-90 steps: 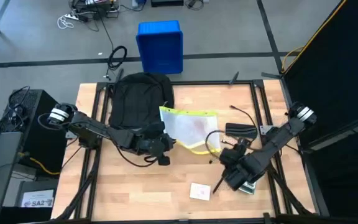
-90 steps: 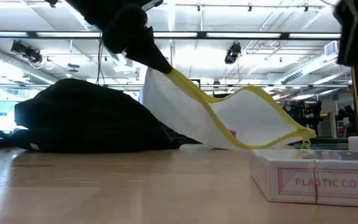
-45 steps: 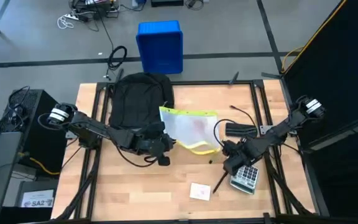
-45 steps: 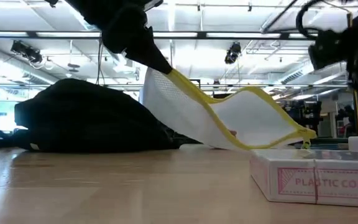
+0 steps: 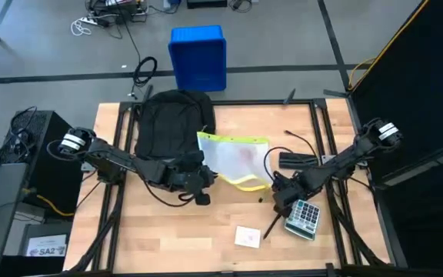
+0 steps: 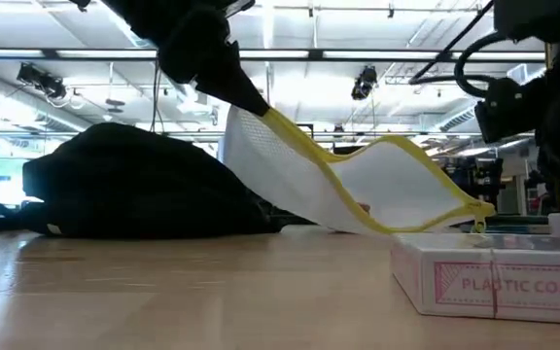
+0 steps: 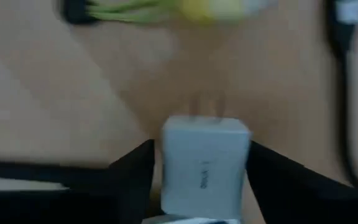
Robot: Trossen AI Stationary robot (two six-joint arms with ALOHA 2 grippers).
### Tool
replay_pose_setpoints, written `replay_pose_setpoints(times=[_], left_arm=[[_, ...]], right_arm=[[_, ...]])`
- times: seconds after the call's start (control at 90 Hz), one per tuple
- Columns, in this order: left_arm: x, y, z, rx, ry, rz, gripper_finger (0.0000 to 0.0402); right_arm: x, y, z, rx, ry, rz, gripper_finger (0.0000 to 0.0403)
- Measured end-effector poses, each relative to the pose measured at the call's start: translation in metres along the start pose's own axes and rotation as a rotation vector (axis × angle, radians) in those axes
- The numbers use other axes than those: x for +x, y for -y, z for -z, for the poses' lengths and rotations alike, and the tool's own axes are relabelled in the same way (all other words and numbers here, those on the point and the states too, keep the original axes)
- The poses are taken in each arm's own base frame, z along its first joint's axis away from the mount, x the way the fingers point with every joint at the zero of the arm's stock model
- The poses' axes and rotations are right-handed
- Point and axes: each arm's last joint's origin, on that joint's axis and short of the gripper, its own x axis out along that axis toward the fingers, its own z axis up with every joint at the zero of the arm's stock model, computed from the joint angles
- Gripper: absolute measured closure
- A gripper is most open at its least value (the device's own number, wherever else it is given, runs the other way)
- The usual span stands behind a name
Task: Unpack backpack
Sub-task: Put the charger adapter into the zip lock bag
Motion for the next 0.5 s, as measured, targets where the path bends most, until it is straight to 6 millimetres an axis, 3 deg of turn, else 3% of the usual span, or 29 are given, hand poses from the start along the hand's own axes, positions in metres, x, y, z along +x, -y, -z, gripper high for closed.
replay_pose_setpoints(times=[0.144, 0.322, 0.5], left_arm=[[0.000, 0.000, 0.000, 0.000, 0.000, 0.000, 0.0402], [0.000, 0.000, 0.001, 0.011, -0.007, 0.001, 0.0402], [0.000, 0.000, 0.000, 0.008, 0.001, 0.001, 0.0402]], right_arm=[[0.000, 0.001, -0.001, 0.017, 0.006, 0.005, 0.0260], [-0.004, -0.001, -0.003, 0.019, 0.024, 0.015, 0.0261], [-0.024, -0.019, -0.014, -0.015, 0.074, -0.045, 0.0261]])
